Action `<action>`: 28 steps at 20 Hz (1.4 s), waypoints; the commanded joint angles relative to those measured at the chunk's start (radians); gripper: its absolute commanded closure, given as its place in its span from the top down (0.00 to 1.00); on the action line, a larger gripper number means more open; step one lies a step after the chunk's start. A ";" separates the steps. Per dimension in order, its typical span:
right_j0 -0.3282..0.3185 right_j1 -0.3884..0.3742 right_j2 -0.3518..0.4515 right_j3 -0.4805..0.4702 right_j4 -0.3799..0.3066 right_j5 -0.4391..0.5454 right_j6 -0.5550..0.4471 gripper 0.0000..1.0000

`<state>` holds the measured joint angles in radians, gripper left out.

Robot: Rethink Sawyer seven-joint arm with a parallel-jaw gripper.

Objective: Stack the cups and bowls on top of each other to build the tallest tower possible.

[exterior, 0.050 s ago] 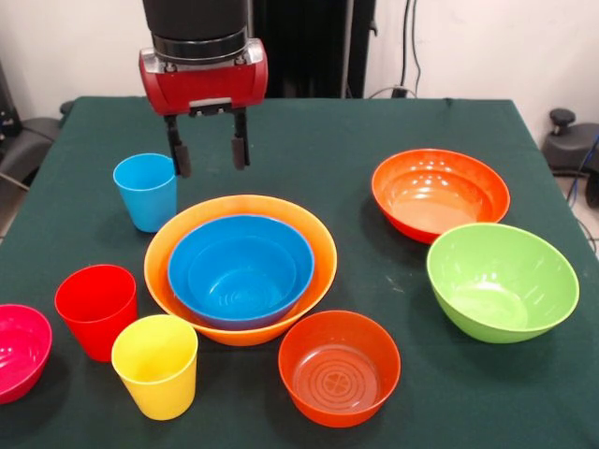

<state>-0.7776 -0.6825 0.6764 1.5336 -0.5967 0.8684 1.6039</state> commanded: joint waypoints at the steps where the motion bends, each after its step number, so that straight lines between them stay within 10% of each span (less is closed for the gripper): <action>1: 0.016 0.061 -0.045 0.074 -0.089 -0.056 -0.099 1.00; 28: -0.072 -0.014 0.022 0.218 -0.097 -0.090 -0.170 1.00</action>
<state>-0.8408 -0.6969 0.6837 1.6808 -0.6562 0.7996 1.6039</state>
